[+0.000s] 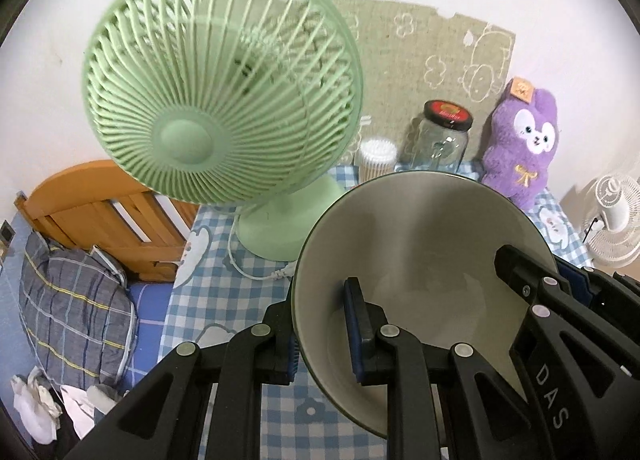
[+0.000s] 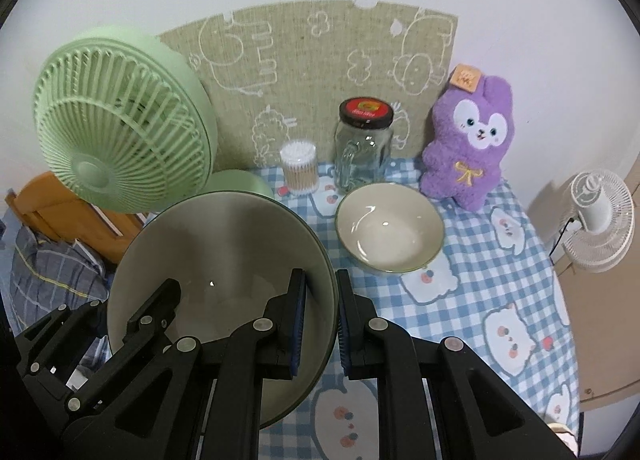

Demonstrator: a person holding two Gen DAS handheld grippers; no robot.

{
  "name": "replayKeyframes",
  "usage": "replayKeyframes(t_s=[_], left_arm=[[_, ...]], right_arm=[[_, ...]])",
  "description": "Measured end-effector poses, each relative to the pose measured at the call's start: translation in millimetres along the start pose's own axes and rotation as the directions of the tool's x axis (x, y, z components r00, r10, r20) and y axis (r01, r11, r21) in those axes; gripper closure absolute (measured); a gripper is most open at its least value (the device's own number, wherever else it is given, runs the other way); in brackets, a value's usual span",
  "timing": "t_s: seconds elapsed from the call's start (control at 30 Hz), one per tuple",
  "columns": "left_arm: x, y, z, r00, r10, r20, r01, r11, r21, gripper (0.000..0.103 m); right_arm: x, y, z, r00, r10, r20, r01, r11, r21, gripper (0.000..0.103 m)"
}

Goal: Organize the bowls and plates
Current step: 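Lift the floral bowl with both grippers and carry it toward the placed bowl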

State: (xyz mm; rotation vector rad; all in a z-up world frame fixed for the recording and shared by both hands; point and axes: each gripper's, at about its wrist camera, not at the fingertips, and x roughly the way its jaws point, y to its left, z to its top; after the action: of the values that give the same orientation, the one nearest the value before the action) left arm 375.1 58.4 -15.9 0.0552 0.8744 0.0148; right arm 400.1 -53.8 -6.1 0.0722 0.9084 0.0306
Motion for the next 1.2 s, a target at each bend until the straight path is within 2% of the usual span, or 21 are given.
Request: replayKeyframes(t_s=[0.57,1.2], left_arm=[[-81,-23,-10,0.998,-0.006,0.068,0.006,1.000,-0.013,0.086],[-151,-43,-64,0.995,-0.001,0.100,0.005,0.999,-0.038,0.086]], right_arm=[[-90,-23,-19,0.998,-0.004,0.068,0.005,1.000,-0.010,0.086],[-163,-46,-76,0.995,-0.004,0.098,0.007,0.999,-0.034,0.086]])
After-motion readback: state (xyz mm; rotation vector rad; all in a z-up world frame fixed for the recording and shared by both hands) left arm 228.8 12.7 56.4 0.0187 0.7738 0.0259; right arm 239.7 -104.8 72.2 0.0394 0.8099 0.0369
